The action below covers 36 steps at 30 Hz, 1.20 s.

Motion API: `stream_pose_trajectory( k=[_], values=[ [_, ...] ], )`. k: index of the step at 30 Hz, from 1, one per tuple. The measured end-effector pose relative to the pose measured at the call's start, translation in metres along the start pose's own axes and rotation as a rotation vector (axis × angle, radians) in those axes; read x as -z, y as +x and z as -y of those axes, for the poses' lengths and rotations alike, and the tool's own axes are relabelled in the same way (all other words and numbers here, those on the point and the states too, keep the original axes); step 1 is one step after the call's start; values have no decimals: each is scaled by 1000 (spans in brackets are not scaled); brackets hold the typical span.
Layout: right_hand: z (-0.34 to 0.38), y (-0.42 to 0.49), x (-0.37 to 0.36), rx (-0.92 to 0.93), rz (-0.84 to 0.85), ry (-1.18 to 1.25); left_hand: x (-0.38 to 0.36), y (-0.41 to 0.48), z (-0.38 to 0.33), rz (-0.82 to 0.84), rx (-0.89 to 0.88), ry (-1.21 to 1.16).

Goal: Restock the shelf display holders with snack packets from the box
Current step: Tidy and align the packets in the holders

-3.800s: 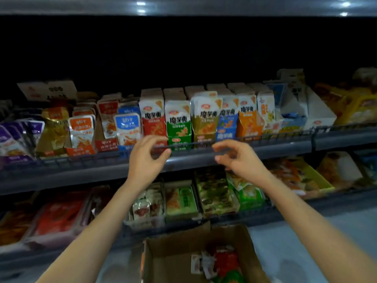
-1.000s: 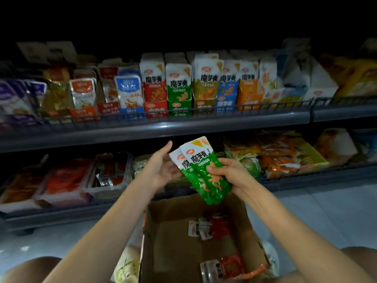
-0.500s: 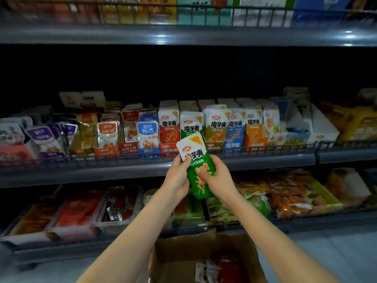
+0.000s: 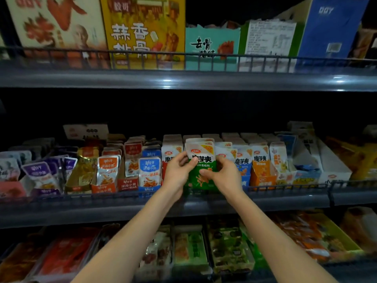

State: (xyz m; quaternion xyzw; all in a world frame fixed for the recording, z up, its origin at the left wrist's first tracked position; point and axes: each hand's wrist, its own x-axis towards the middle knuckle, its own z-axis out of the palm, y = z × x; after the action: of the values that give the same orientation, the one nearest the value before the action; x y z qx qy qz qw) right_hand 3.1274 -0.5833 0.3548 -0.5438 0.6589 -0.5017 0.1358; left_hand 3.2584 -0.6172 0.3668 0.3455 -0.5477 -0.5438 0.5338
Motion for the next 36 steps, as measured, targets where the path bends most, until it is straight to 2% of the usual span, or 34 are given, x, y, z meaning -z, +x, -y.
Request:
stream_pose_trajectory(
  k=[5,12,18,23,27,33,36],
  values=[
    [3,34,-15,35,-100,-168,6,39,-10,-23,-110,183],
    [-6,43,-31,62,-120,-99,9,61,-1,-31,-163,254],
    [-14,39,-27,164,-27,-186,21,57,16,5,-185,332],
    [-14,36,-33,233,-21,-173,30,53,20,76,-224,477],
    [-13,34,-37,213,0,-122,30,56,24,55,-259,556],
    [-22,37,-22,137,220,-197,27,55,32,72,-232,672],
    [-17,42,-15,120,223,-153,27,55,30,71,-201,676]
  ],
)
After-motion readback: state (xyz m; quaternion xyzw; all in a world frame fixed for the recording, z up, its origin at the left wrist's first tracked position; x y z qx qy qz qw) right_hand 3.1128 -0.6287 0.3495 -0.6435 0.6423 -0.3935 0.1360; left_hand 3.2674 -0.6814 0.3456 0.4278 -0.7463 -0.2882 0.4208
